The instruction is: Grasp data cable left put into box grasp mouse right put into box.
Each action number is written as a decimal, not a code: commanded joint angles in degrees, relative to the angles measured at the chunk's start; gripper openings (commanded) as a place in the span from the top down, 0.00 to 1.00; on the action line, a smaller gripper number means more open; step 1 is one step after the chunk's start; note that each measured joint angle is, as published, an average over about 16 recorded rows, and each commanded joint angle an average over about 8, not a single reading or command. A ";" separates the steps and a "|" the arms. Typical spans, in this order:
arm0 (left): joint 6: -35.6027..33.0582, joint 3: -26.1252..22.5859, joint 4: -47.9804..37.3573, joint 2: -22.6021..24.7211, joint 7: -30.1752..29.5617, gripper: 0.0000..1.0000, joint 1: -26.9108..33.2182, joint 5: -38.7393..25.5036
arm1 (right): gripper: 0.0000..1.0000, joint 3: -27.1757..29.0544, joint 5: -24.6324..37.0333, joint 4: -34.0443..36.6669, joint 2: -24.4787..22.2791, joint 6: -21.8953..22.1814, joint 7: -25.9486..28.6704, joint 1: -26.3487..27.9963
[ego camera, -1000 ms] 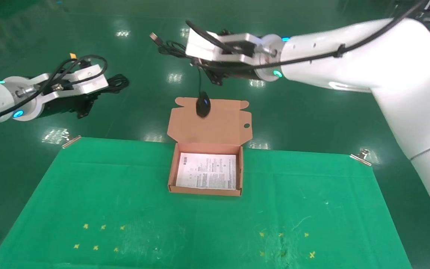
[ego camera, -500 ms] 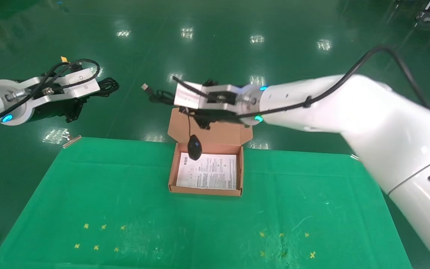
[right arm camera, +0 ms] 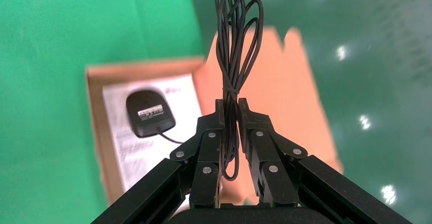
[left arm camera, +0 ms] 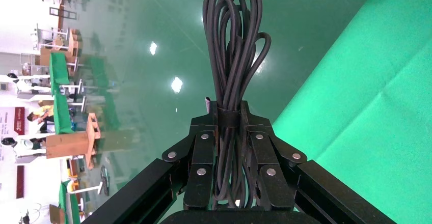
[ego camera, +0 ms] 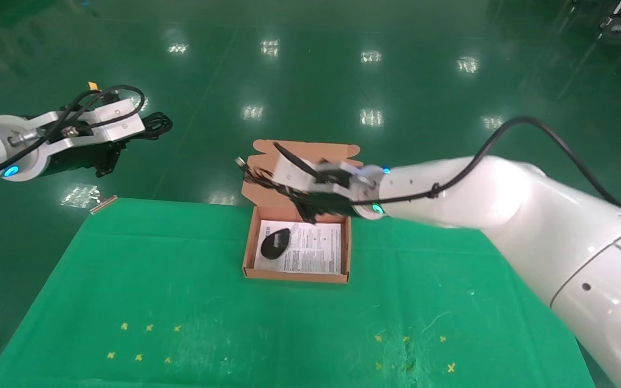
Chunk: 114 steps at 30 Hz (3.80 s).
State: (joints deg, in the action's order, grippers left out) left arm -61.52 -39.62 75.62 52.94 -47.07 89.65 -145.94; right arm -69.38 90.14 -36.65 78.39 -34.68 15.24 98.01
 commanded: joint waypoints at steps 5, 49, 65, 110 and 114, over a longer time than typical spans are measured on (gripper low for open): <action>0.00 0.00 0.00 0.00 0.00 1.00 0.00 0.00 | 0.65 -2.92 -1.48 1.77 0.07 0.17 0.16 -0.06; 25.91 -8.88 -29.65 23.09 25.00 1.00 -5.65 13.64 | 0.00 -8.01 9.55 -25.18 -27.48 -3.21 14.80 7.74; 31.32 -17.28 -37.67 25.36 36.07 0.48 -5.27 29.78 | 0.00 -9.42 18.24 -33.44 -30.69 -4.60 26.00 7.76; 27.26 -8.41 -40.19 17.31 31.22 0.00 0.95 41.54 | 0.00 -2.15 14.39 -35.77 -31.41 -12.43 15.88 8.98; 23.17 -5.86 -37.15 14.50 31.63 0.00 -1.36 46.52 | 0.00 2.10 9.59 -35.86 -32.33 -15.39 14.32 5.50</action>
State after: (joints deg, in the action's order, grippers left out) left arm -38.35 -45.49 38.47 67.44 -15.44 88.29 -99.42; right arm -67.28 99.73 -72.51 46.06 -50.07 29.56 103.51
